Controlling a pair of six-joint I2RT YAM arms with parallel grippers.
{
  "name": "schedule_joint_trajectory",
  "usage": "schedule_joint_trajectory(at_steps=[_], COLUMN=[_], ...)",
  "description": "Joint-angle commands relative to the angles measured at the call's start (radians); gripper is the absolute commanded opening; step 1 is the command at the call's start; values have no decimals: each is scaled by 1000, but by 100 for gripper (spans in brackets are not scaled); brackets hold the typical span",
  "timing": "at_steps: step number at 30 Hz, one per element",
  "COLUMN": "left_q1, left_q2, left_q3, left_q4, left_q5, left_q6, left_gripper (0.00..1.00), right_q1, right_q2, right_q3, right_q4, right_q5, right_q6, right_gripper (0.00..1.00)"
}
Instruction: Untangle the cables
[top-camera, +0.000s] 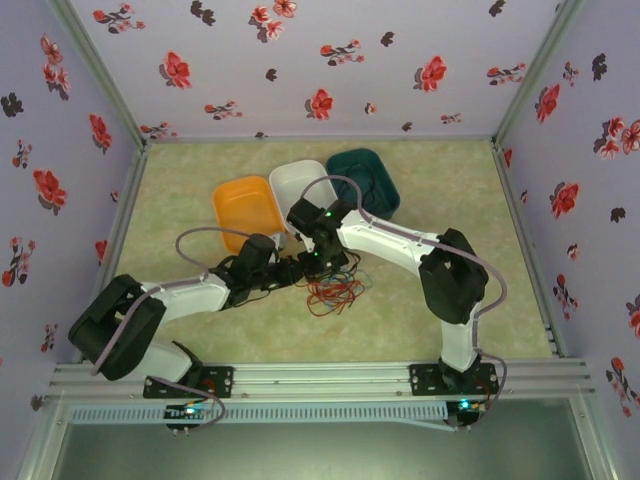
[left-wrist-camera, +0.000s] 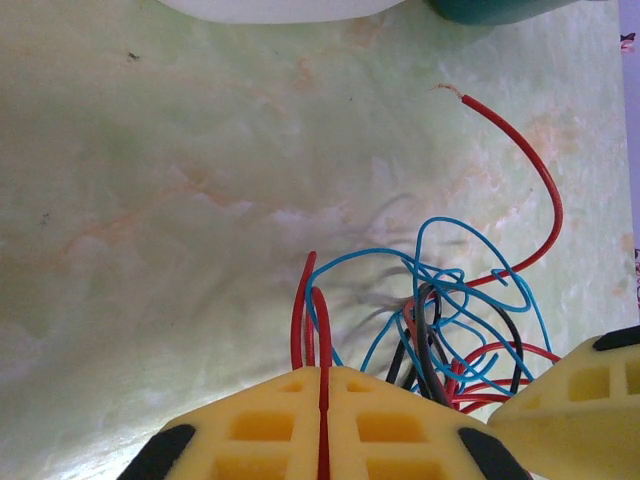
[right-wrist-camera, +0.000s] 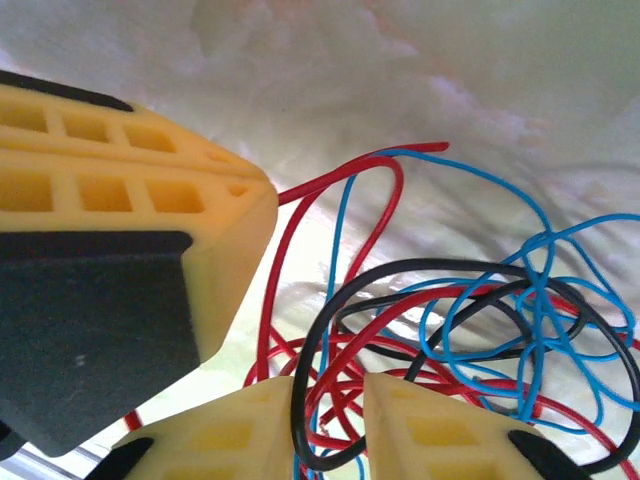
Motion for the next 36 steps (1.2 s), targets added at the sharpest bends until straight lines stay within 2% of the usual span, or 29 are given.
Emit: schedule_joint_trajectory(at_steps=[1,8,15,26,36], left_q1=[7,7,7,7,6], left_q2=[1,-2,12,27,30], left_q3=[-13,-12,9,37,48], left_q4=[14,6,-16,-41,-57], left_q5=[12,11,11,11,11], left_q6=[-4,0,11,25,26], left_gripper=[9,6,0,0,0], right_q1=[8,-1,-40,-79,-98], right_q2=[-18,-67,-161,-337,-474], right_q3=[18,6,-33,-95,-149], right_q4=[-19,11,53,218,311], right_q5=[62,110,108,-71,-134], right_q6=[-6,13,35,20,6], right_gripper=[20,13,3,0,0])
